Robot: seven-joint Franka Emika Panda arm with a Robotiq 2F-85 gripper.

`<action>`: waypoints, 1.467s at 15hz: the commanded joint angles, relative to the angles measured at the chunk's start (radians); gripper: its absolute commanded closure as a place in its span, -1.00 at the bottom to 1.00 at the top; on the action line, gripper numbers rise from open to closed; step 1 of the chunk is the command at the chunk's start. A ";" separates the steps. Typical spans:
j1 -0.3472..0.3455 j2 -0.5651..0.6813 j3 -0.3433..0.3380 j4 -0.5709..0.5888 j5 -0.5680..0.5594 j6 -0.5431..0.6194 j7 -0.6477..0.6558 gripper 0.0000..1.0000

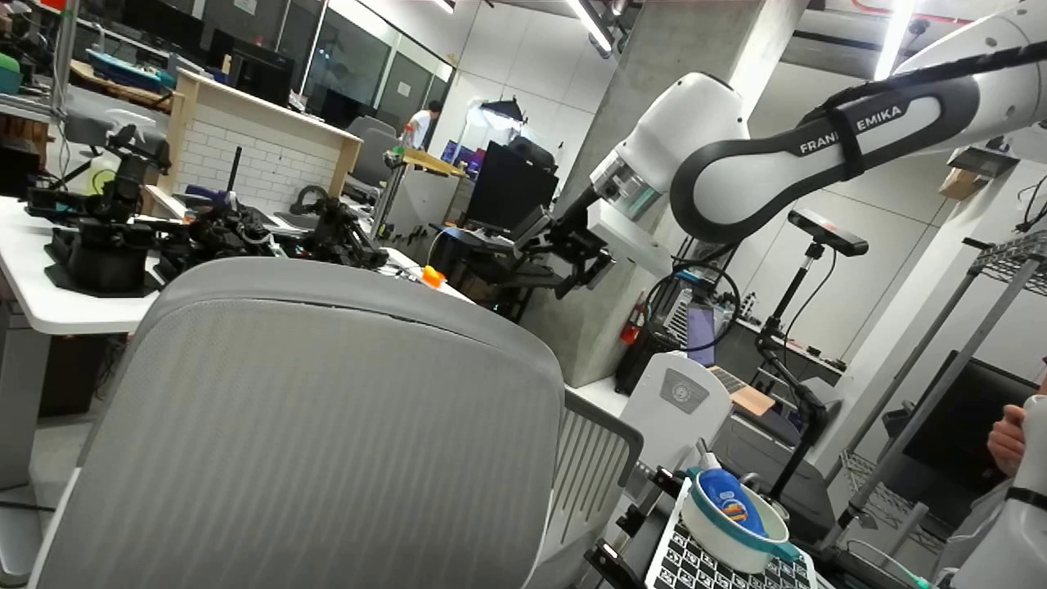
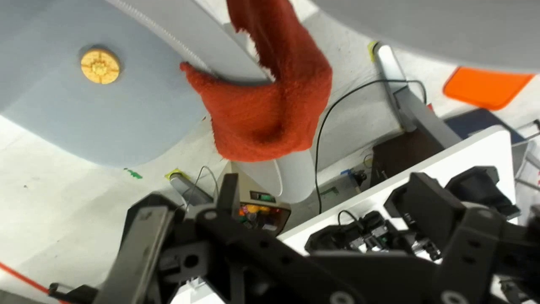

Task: Remove the orange cloth from the chair on the right, put it on the chair on the left and then back on the chair on the right

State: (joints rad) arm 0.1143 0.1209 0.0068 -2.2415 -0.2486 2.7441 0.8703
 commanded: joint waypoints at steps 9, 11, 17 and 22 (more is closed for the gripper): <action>-0.012 -0.038 0.050 -0.047 0.325 -0.057 -0.325 -1.00; -0.011 -0.035 0.049 -0.047 0.325 -0.057 -0.325 -1.00; -0.011 -0.035 0.049 -0.047 0.325 -0.057 -0.325 -1.00; -0.011 -0.035 0.049 -0.047 0.325 -0.057 -0.325 -1.00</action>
